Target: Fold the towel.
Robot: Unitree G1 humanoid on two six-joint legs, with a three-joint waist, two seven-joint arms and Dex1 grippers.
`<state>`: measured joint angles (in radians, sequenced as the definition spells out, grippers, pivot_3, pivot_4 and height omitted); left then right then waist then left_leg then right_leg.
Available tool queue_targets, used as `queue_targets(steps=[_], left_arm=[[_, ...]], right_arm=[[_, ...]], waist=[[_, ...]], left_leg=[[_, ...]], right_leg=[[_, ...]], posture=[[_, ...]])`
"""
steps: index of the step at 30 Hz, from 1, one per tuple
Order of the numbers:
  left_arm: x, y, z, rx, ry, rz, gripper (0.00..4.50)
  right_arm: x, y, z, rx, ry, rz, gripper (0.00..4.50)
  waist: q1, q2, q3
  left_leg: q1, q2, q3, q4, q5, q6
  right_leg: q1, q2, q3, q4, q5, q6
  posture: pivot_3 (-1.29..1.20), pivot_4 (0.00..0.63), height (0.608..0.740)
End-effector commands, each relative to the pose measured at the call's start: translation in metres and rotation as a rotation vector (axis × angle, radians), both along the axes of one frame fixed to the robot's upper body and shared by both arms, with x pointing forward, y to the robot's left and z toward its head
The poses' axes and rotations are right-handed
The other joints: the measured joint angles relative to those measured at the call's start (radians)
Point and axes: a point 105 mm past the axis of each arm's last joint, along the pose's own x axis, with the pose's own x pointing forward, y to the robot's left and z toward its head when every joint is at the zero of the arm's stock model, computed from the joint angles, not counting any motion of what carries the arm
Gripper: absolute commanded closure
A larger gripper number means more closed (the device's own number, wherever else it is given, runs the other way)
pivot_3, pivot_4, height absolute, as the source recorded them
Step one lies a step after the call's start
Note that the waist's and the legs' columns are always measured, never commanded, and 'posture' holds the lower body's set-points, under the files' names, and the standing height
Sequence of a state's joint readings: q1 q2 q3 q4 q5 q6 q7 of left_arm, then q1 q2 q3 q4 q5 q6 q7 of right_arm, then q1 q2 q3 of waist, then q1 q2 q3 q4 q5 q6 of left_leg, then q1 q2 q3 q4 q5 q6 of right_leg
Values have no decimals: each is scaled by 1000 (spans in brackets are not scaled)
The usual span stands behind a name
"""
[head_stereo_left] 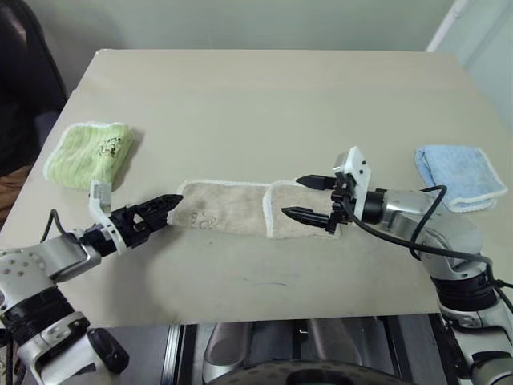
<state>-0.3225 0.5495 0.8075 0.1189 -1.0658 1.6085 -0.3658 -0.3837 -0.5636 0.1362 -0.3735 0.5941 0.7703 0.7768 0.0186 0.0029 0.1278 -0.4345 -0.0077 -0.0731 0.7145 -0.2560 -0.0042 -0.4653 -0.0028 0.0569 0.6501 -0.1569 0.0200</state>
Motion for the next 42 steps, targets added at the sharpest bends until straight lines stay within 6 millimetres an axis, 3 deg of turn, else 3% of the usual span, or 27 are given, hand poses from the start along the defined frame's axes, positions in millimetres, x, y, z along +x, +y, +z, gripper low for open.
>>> queue_targets(steps=[1, 11, 12, 15, 25, 33, 42], left_arm=[[1, -5, 7, -12, -24, -30, 0], [-1, -6, 5, 2, -14, -37, 0], [-2, -5, 5, 5, -13, -33, 173], [-3, -3, 5, 8, -15, -25, 867], [-1, 3, 8, 27, -26, -2, 4432], [7, -15, 22, 51, -88, -105, 4476], [22, -70, 62, 32, -241, -339, 4476]], right_arm=[[-1, -2, 13, 18, -51, -11, 34], [2, -3, 11, 9, -52, -36, 34], [2, -3, 11, 9, -52, -38, 6], [2, -3, 10, 8, -50, -41, 0], [3, -3, 9, 7, -54, -54, 0], [-2, -6, 16, 30, -74, -42, 0], [-8, -23, 32, 68, -94, -99, 0]], waist=[[-2, -1, 0], [-3, -1, 1], [-4, -1, 1], [-4, -2, 1], [-5, -2, 1], [-3, -4, 2], [1, -7, 4]], left_leg=[[0, 0, 0, 0, 2, -5], [-1, 2, 0, 0, 0, -7], [-1, 2, 0, 0, 0, -7], [-1, 2, 0, 0, 0, -7], [-1, 3, 0, 0, -1, -7], [-1, 4, 0, 0, -1, -7], [-2, 3, 0, 0, 0, -8]], right_leg=[[0, 0, 0, 0, -1, 1], [-2, 2, 0, 0, -1, -2], [-2, 2, 1, 0, -1, -2], [-2, 2, 0, 0, -1, -2], [-2, 4, 1, 0, -1, -3], [-2, 4, 0, 0, -1, -3], [-2, 4, 0, 0, -1, -3]], posture=[[0, 150, 703], [0, 150, 703], [0, 150, 703], [0, 150, 703], [0, 150, 703], [0, 150, 703], [0, 150, 703]])
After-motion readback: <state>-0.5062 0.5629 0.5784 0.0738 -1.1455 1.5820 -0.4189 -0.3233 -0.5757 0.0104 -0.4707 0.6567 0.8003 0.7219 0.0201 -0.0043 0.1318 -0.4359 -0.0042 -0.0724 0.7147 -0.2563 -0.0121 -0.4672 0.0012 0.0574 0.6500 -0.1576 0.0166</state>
